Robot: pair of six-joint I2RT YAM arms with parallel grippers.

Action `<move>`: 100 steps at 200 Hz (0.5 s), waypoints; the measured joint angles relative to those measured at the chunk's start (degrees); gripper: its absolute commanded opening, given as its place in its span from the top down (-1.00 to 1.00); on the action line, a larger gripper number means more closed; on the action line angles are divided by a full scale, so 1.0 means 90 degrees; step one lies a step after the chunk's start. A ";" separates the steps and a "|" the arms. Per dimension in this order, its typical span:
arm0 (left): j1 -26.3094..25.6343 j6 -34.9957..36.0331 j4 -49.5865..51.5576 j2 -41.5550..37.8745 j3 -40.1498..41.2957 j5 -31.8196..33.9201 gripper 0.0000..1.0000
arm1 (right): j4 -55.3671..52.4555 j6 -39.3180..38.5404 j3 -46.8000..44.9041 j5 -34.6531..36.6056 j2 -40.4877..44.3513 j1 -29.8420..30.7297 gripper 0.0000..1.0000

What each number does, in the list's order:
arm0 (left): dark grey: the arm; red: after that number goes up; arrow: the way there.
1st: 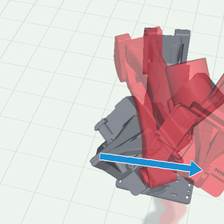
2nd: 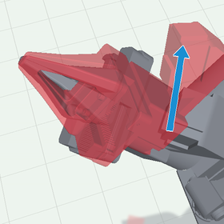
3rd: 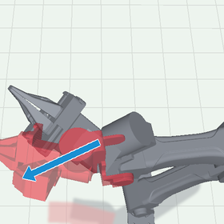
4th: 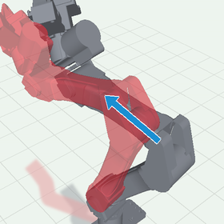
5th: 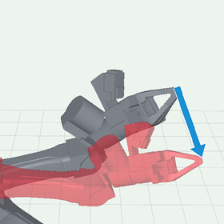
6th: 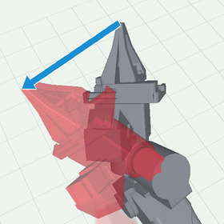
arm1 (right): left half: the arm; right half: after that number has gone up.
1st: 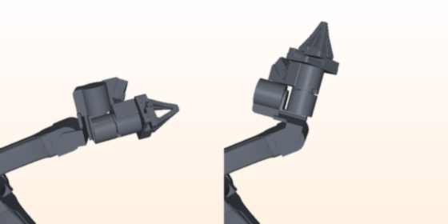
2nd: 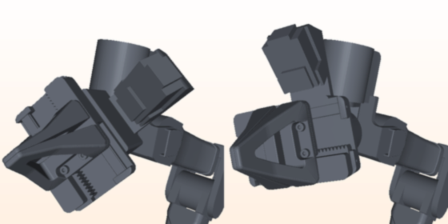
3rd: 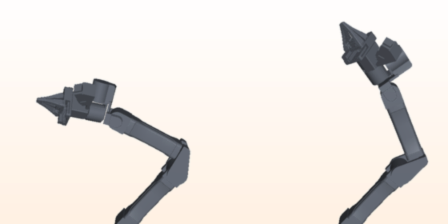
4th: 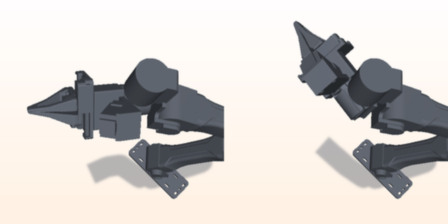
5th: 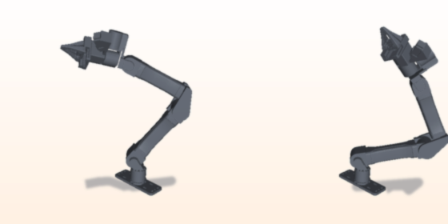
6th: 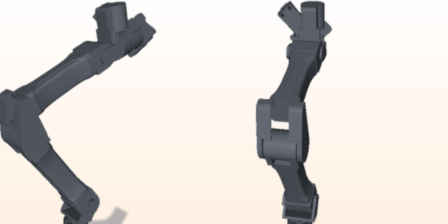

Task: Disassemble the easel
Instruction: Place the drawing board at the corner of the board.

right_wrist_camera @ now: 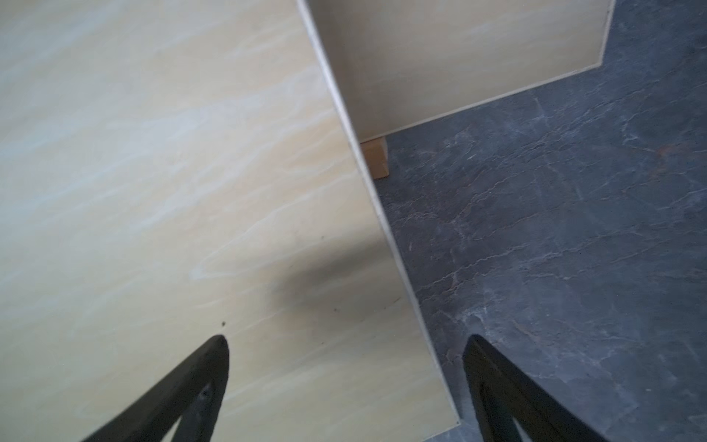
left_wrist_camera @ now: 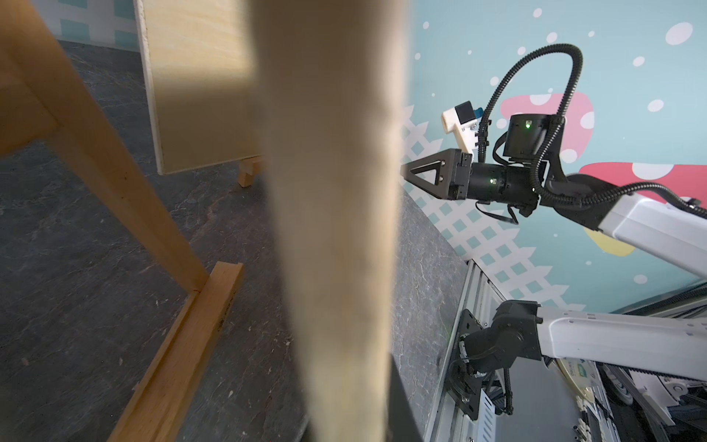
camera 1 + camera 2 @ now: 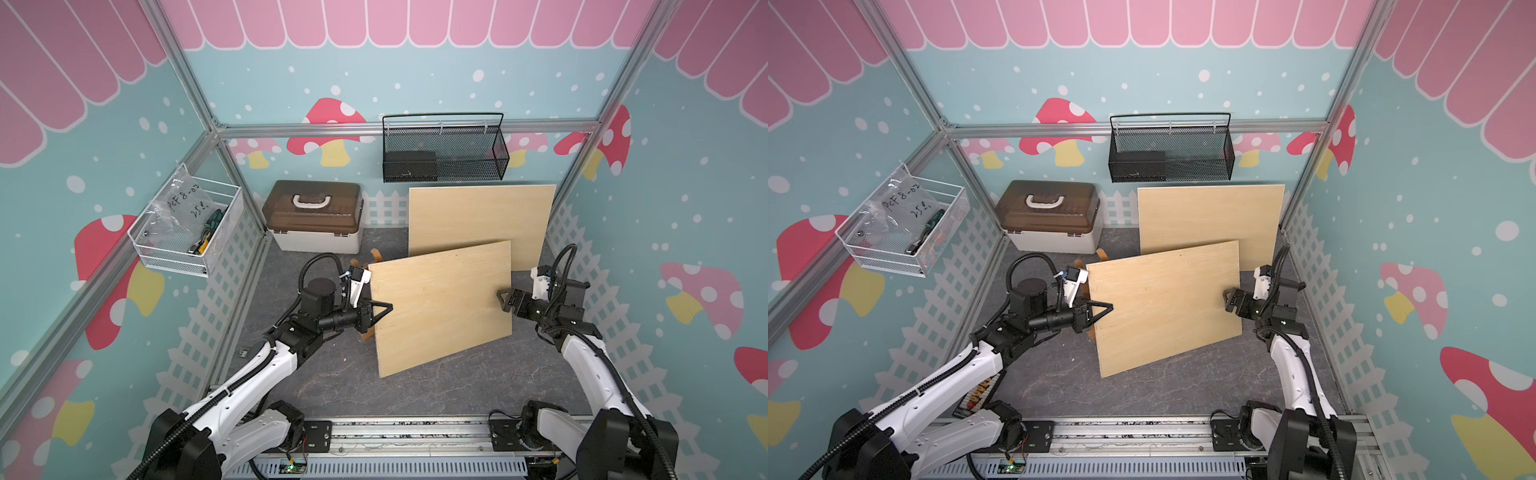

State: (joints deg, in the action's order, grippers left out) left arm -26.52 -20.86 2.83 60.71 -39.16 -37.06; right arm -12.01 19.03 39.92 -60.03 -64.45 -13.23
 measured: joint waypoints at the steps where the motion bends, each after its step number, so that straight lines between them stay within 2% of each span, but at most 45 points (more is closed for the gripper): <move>1: 0.0000 -0.0002 0.0002 0.0000 0.0000 0.0000 1.00 | 0.0002 -0.0017 0.0032 -0.0002 -0.0049 -0.0017 -0.96; 26: 0.0000 0.0000 0.0039 0.0032 -0.0027 -0.0012 1.00 | 0.0119 -0.0177 0.0515 -0.0177 -0.0792 -0.0270 -0.95; 55: 0.0010 -0.0087 0.0085 0.0138 -0.0090 -0.0046 1.00 | 0.0542 -0.0175 0.0755 -0.0748 -0.1562 -0.0323 -0.93; 100: 0.0029 -0.0265 0.0151 0.0168 -0.0102 0.0002 1.00 | 0.1163 0.0046 0.0775 -0.1554 -0.1974 -0.0316 -0.92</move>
State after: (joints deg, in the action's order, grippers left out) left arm -26.26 -23.24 4.19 62.22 -40.07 -37.04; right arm -1.54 19.44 46.89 -74.02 -82.21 -16.08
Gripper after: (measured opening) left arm 0.124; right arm 0.964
